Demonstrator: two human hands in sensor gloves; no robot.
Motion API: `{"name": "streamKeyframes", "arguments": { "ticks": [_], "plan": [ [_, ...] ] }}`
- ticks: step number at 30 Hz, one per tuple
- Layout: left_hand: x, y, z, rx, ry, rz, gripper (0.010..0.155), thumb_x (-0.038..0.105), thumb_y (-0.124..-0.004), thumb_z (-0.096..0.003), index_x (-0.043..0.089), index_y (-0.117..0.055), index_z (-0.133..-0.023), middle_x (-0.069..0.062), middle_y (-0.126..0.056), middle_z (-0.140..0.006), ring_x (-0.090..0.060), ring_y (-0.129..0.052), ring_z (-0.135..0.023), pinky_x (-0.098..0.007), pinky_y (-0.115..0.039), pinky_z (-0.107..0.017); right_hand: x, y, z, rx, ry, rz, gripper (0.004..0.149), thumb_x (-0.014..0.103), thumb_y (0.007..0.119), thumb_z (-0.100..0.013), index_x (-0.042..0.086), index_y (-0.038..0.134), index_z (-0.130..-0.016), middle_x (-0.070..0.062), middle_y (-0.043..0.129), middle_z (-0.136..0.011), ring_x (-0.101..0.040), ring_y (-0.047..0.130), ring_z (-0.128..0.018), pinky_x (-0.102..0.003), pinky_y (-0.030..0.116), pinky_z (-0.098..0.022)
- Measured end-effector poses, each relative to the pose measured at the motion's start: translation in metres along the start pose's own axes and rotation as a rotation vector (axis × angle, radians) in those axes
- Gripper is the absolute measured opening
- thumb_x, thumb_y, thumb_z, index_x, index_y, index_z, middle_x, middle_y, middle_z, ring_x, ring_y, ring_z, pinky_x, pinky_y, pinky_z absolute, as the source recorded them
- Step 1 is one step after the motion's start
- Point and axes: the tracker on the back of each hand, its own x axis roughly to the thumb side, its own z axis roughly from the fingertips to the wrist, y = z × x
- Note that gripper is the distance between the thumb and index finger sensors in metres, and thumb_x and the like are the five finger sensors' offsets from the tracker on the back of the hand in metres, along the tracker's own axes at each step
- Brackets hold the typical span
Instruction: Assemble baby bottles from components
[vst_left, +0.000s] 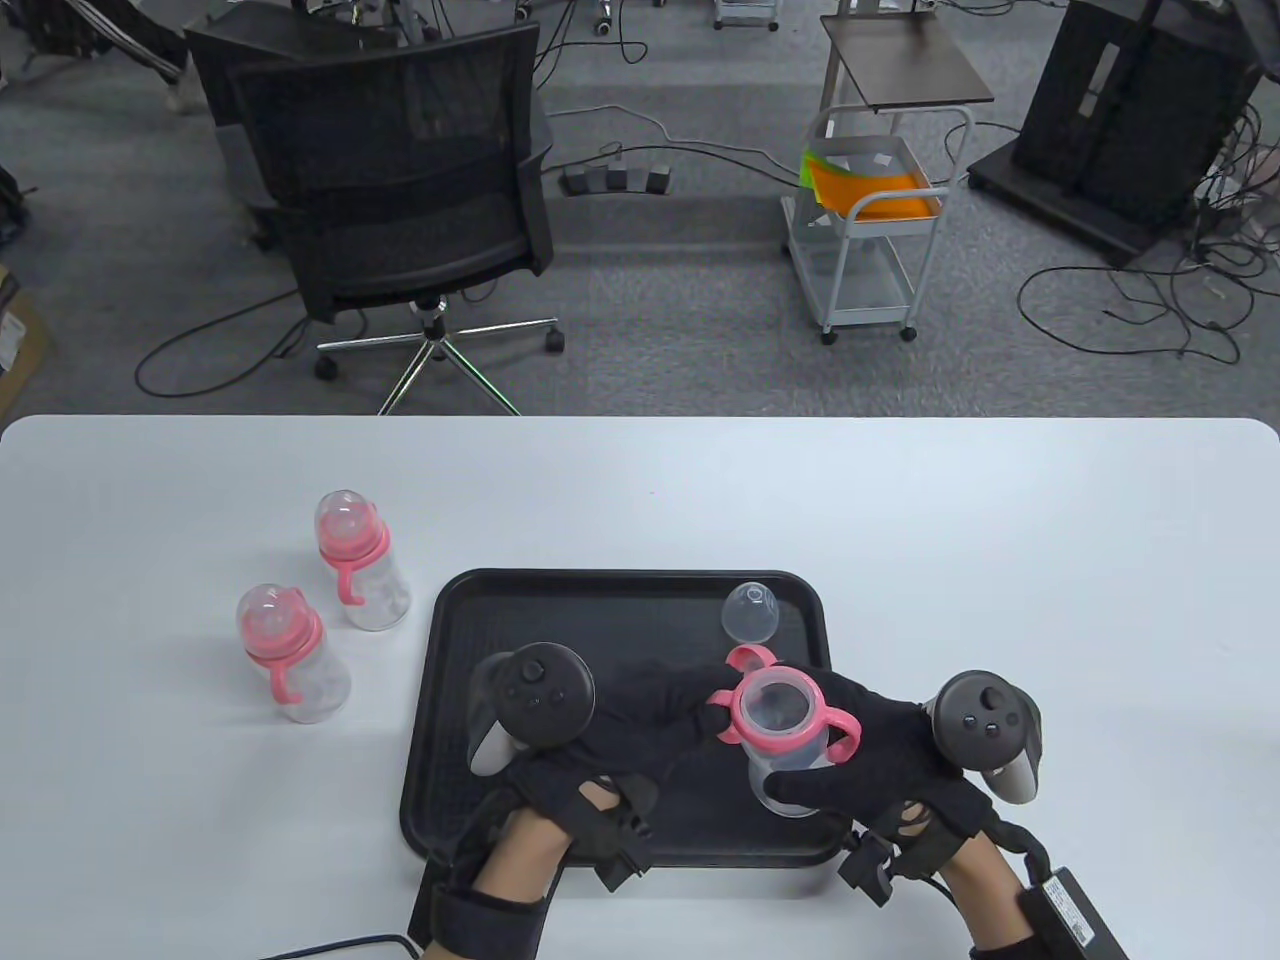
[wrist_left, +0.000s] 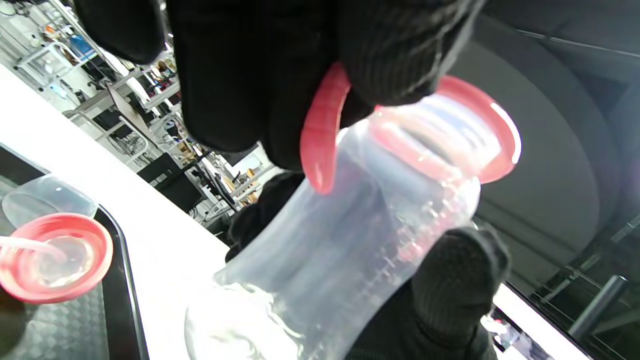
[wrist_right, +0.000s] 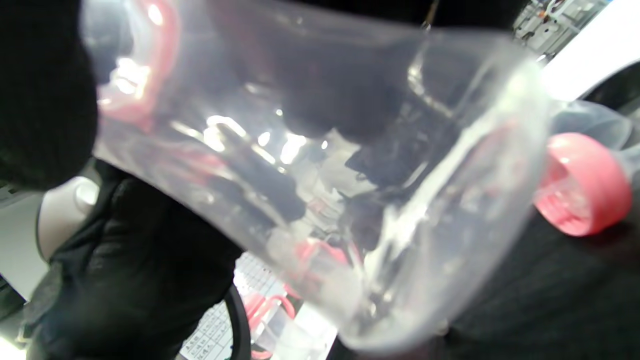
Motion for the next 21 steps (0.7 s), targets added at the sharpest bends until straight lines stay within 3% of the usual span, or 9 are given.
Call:
{"name": "streamKeyframes", "arguments": {
  "ticks": [6, 9, 15, 19, 21],
  "plan": [
    [0.011, -0.005, 0.001, 0.014, 0.002, -0.242, 0.053, 0.048, -0.081, -0.0491, 0.023, -0.09, -0.095, -0.003, -0.105, -0.084, -0.029, -0.103, -0.079, -0.063, -0.066, -0.072, -0.001, 0.0, 0.0, 0.008, 0.004, -0.078, 0.098, 0.067, 0.1, -0.023, 0.01, 0.073, -0.097, -0.013, 0.09, -0.085, -0.037, 0.097, -0.075, -0.059, 0.079, -0.062],
    [0.013, -0.01, 0.001, 0.018, -0.006, -0.283, 0.053, 0.047, -0.078, -0.0504, 0.023, -0.086, -0.097, -0.003, -0.102, -0.087, -0.029, -0.101, -0.082, -0.063, -0.065, -0.073, -0.003, -0.002, 0.0, 0.001, 0.014, -0.074, 0.098, 0.066, 0.101, -0.022, 0.01, 0.073, -0.097, -0.013, 0.089, -0.086, -0.037, 0.097, -0.076, -0.058, 0.083, -0.061],
    [-0.002, -0.023, -0.003, -0.013, 0.015, -0.044, 0.053, 0.04, -0.075, -0.0546, 0.023, -0.071, -0.105, -0.004, -0.088, -0.098, -0.033, -0.096, -0.087, -0.063, -0.065, -0.073, -0.008, -0.003, 0.0, -0.005, 0.022, -0.14, 0.097, 0.062, 0.103, -0.023, 0.013, 0.068, -0.099, -0.013, 0.084, -0.089, -0.037, 0.094, -0.079, -0.057, 0.086, -0.061],
    [-0.003, -0.025, -0.004, -0.01, 0.028, -0.146, 0.054, 0.038, -0.074, -0.0553, 0.021, -0.069, -0.106, -0.006, -0.093, -0.092, -0.029, -0.101, -0.08, -0.062, -0.066, -0.072, -0.007, -0.002, 0.0, 0.004, 0.005, -0.163, 0.109, 0.053, 0.106, -0.025, 0.027, 0.041, -0.108, -0.009, 0.076, -0.095, -0.041, 0.094, -0.08, -0.063, 0.087, -0.059],
    [0.0, -0.026, -0.005, 0.005, 0.035, -0.148, 0.053, 0.036, -0.076, -0.0553, 0.019, -0.071, -0.105, -0.008, -0.095, -0.09, -0.031, -0.101, -0.078, -0.064, -0.065, -0.072, -0.004, -0.003, 0.001, 0.009, -0.022, -0.149, 0.11, 0.048, 0.108, -0.025, 0.033, 0.036, -0.108, -0.01, 0.073, -0.097, -0.044, 0.094, -0.08, -0.067, 0.085, -0.058]
  ]
}}
